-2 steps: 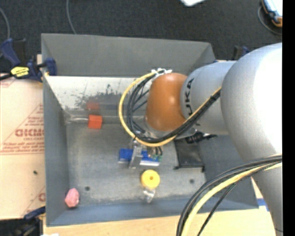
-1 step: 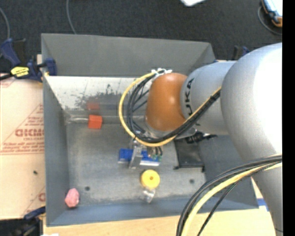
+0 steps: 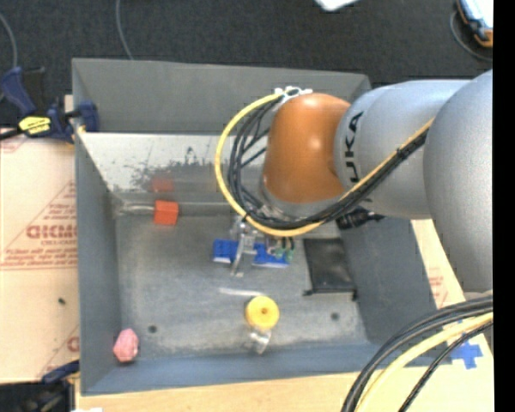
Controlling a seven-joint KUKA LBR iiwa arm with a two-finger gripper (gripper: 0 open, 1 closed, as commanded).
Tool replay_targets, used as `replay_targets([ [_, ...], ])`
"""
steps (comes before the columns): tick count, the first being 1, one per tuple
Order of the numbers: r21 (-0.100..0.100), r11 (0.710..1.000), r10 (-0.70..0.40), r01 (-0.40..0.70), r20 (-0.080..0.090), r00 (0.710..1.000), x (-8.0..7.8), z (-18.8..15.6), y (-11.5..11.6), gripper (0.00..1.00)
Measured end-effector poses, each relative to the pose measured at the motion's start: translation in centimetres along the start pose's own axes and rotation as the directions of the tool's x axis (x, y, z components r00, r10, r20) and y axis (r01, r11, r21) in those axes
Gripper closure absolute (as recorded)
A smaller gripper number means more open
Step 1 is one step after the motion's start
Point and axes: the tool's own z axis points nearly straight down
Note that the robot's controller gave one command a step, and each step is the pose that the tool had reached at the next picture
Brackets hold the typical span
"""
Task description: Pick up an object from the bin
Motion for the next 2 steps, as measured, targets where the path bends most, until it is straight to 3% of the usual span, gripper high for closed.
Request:
replay_targets([
  [1,0.002,1.0,0.022,-0.022,-0.003,1.0,-1.6,-2.7,-0.6,1.0],
  [2,0.0,1.0,0.009,-0.009,0.0,1.0,-1.5,-13.2,1.7,1.0],
])
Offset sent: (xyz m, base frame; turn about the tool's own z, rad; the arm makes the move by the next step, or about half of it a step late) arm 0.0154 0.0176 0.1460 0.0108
